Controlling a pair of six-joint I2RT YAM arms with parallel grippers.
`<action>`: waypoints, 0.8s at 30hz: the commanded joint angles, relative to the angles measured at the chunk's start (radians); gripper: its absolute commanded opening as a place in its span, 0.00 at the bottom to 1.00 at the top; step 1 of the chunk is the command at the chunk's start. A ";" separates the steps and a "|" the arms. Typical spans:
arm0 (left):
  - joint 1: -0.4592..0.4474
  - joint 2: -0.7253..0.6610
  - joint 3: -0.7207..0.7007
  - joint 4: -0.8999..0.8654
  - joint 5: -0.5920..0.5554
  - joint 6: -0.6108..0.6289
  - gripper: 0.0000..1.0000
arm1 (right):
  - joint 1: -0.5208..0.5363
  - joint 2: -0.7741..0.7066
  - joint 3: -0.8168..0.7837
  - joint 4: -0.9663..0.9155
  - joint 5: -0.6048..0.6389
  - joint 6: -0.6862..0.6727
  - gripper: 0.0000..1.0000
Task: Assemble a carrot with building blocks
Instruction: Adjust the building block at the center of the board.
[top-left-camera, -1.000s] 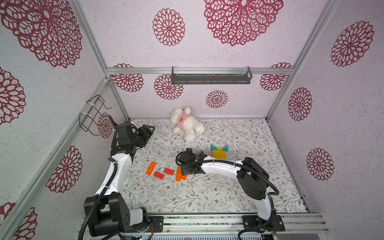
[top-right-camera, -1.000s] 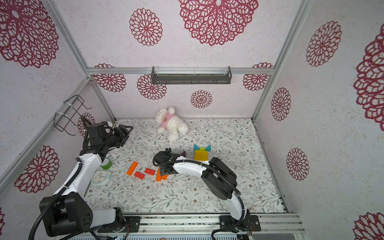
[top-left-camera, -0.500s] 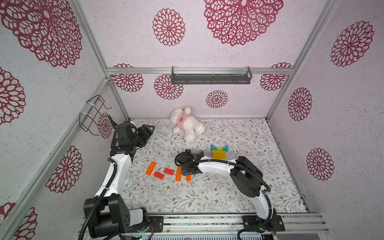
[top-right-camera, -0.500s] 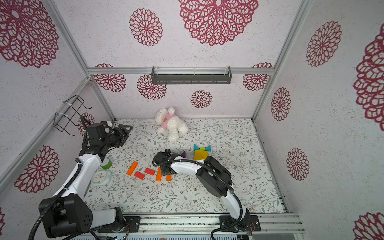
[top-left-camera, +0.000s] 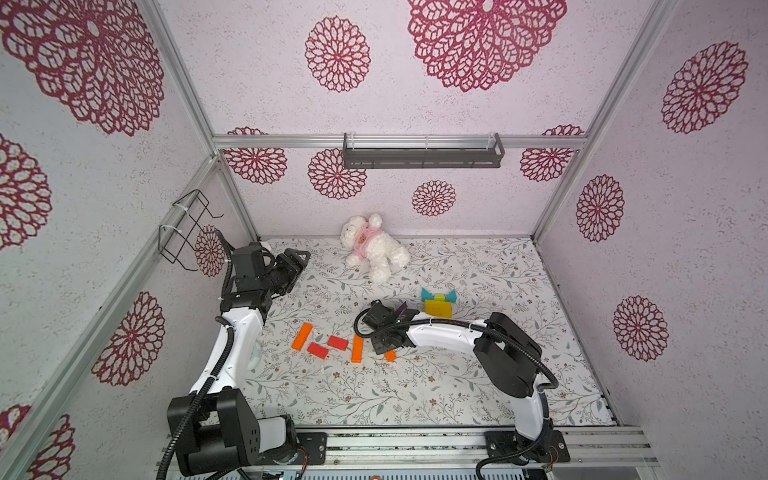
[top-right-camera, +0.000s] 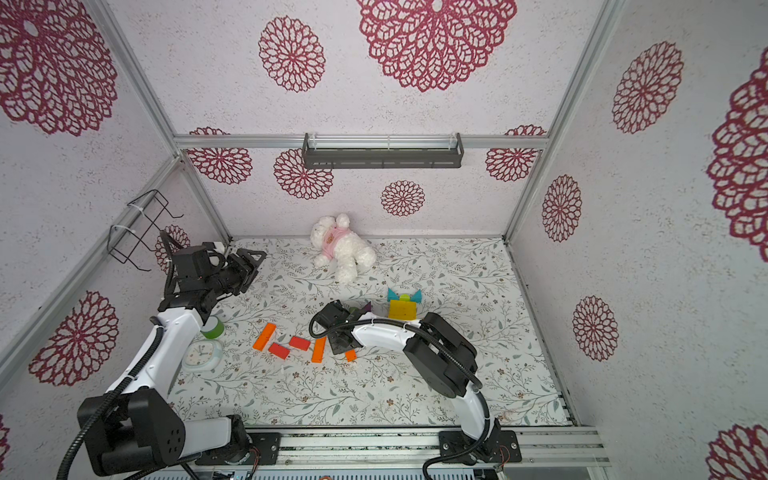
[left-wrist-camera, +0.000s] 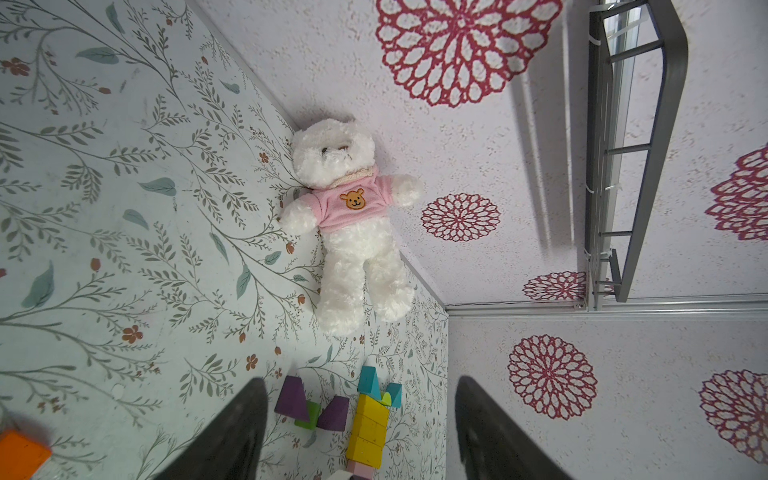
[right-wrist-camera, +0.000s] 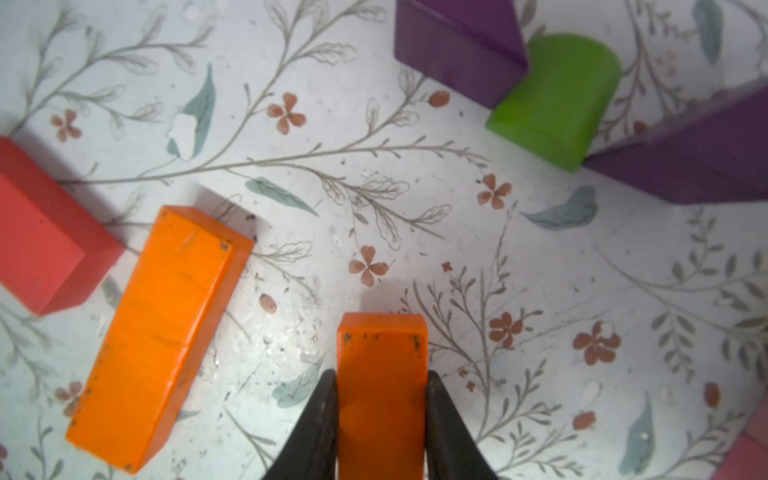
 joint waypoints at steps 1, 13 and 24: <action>-0.002 0.005 0.011 0.022 0.007 0.002 0.73 | -0.008 -0.054 0.008 0.003 -0.068 -0.256 0.30; -0.002 0.015 0.008 0.034 0.010 0.002 0.73 | -0.025 0.030 0.068 -0.060 0.009 -0.653 0.34; -0.002 0.017 0.008 0.034 0.016 0.000 0.73 | -0.027 -0.023 0.003 0.019 -0.025 -0.692 0.43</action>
